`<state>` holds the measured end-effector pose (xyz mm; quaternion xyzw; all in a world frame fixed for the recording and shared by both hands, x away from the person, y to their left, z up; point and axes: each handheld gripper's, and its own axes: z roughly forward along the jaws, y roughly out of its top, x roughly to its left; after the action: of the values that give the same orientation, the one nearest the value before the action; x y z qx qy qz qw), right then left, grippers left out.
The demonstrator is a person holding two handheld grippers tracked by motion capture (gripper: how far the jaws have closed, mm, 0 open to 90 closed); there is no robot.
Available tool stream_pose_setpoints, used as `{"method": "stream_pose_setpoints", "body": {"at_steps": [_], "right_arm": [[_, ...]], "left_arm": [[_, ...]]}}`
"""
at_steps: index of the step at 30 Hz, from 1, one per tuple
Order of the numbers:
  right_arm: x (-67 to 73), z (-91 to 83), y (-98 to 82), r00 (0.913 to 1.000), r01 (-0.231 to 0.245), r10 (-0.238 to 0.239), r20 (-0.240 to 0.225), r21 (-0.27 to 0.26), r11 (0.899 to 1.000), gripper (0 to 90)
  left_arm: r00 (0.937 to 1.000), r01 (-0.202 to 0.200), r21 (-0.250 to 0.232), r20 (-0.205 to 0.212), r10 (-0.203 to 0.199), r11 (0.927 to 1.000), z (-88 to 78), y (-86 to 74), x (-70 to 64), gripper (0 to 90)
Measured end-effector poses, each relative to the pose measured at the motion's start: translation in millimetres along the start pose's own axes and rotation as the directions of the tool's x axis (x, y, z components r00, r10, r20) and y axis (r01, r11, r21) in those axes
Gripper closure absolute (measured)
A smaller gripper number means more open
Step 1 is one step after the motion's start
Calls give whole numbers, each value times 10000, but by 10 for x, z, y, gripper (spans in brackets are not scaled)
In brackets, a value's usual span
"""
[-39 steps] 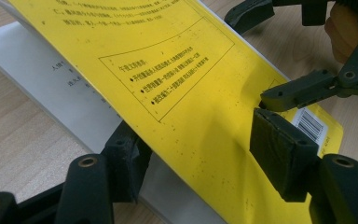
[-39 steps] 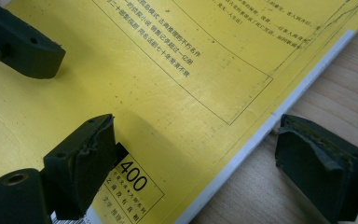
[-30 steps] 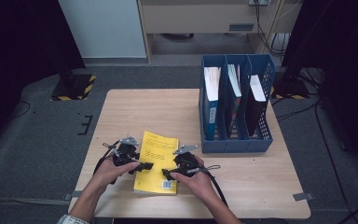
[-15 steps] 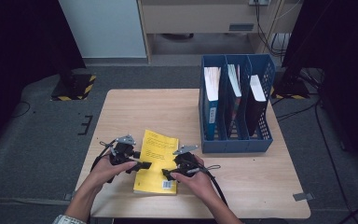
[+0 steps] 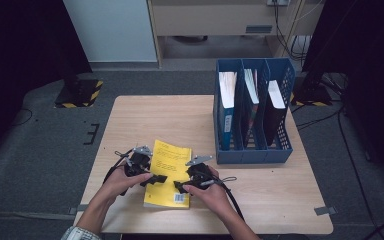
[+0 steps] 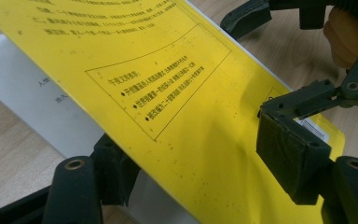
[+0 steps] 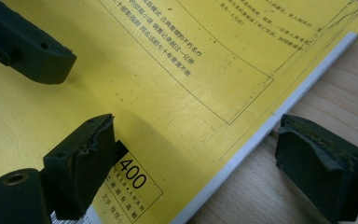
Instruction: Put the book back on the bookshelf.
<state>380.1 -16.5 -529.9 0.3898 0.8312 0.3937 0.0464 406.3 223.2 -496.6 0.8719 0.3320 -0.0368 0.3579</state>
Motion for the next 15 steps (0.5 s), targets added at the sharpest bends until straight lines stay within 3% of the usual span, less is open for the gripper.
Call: {"method": "stream_pose_setpoints", "body": {"at_steps": [6,9,11,15], "right_arm": [[-2,0,0,10000,27,-27,4,1,10000,125],[-2,0,0,10000,25,-25,1,2,10000,125],[-2,-1,0,10000,24,-24,9,11,10000,125],[7,1,1,9999,85,-85,114,45,10000,124]], "left_arm": [[9999,-33,128,155,31,9999,9,20,15,291],[9997,-194,280,-167,199,9994,17,39,-5,300],[9988,-252,325,-420,266,9992,9,39,-11,401],[9981,-157,329,-598,176,9993,-2,41,-6,486]]}}
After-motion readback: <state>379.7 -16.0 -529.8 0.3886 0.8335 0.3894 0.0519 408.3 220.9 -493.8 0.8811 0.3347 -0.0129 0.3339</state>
